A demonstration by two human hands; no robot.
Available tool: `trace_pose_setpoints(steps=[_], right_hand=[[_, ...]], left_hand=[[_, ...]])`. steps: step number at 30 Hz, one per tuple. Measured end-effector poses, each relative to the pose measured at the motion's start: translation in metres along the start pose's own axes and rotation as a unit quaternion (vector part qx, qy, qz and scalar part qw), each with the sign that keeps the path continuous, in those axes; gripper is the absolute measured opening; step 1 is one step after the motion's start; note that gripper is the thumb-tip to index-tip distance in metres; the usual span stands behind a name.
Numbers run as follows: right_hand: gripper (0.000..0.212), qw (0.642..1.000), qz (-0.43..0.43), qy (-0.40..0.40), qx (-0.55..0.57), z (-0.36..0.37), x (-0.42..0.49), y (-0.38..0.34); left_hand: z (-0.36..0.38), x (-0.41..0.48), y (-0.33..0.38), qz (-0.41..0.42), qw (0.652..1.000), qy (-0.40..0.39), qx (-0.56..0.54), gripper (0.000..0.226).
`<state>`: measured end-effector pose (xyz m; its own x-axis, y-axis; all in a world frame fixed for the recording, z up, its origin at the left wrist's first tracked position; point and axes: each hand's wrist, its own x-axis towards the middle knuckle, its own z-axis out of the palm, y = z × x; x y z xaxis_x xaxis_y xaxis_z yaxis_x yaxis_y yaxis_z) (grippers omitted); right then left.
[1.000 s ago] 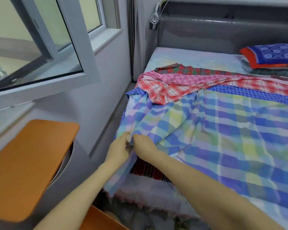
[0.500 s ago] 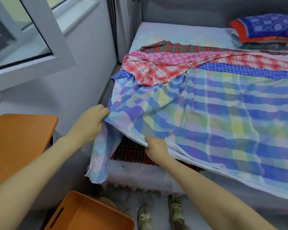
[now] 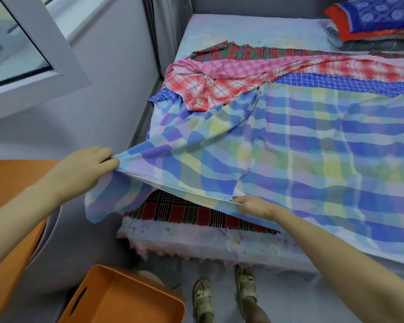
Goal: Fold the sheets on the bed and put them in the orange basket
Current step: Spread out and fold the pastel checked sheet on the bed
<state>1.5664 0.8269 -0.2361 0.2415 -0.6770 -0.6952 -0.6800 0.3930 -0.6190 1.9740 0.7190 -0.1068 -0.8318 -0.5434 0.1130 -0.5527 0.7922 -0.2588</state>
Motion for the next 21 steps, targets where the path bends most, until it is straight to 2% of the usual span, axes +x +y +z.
trace_pose_setpoints(steps=[2, 3, 4, 7, 9, 11, 13, 14, 15, 17, 18, 19, 20, 21], right_hand=[[0.048, 0.995, 0.016, -0.012, 0.099, -0.002, 0.013, 0.011], [0.080, 0.992, 0.022, -0.016, 0.124, -0.004, 0.021, 0.018], [0.041, 0.986, 0.033, -0.036, 0.162, -0.004, 0.024, 0.020], [0.037, 0.977, 0.063, -0.078, 0.187, -0.010, 0.025, 0.016], [0.038, 0.991, 0.065, -0.083, 0.081, -0.005, 0.034, 0.021], [0.035, 0.992, 0.032, -0.028, -0.119, 0.004, 0.042, 0.018], [0.019, 0.947, -0.012, 0.038, -0.320, 0.013, 0.050, 0.015], [0.021, 0.917, -0.035, 0.083, -0.388, 0.014, 0.053, 0.015], [0.024, 0.897, -0.041, 0.127, -0.420, 0.009, 0.052, 0.014], [0.023, 0.885, -0.102, 0.242, -0.384, -0.008, 0.049, 0.018], [0.026, 0.867, -0.156, 0.315, -0.353, -0.020, 0.045, 0.022], [0.027, 0.834, -0.212, 0.383, -0.337, -0.034, 0.036, 0.025], [0.025, 0.802, -0.264, 0.417, -0.337, -0.046, 0.026, 0.028], [0.022, 0.780, -0.309, 0.413, -0.354, -0.055, 0.016, 0.033]], left_hand=[[0.002, -0.001, 0.004, 0.007, 1.000, -0.013, 0.003, 0.042], [0.002, -0.001, 0.006, 0.012, 1.000, -0.018, 0.004, 0.044], [0.001, -0.002, 0.006, 0.014, 1.000, -0.023, 0.005, 0.045], [0.000, -0.005, 0.012, 0.003, 0.999, -0.043, 0.014, 0.045], [0.001, -0.007, 0.016, -0.010, 0.998, -0.053, 0.014, 0.048], [0.001, -0.007, 0.020, -0.014, 0.998, -0.059, 0.019, 0.051], [0.001, -0.006, 0.023, -0.013, 0.998, -0.060, 0.022, 0.047], [0.001, -0.006, 0.024, -0.013, 0.998, -0.060, 0.022, 0.044], [0.001, -0.007, 0.024, -0.013, 0.998, -0.059, 0.020, 0.042], [0.004, -0.012, 0.023, -0.016, 0.998, -0.062, 0.015, 0.044], [0.007, -0.015, 0.022, -0.021, 0.998, -0.067, 0.009, 0.047], [0.010, -0.018, 0.021, -0.024, 0.997, -0.068, 0.005, 0.052], [0.013, -0.021, 0.019, -0.027, 0.997, -0.068, 0.003, 0.055], [0.015, -0.022, 0.019, -0.033, 0.997, -0.064, 0.001, 0.057]])
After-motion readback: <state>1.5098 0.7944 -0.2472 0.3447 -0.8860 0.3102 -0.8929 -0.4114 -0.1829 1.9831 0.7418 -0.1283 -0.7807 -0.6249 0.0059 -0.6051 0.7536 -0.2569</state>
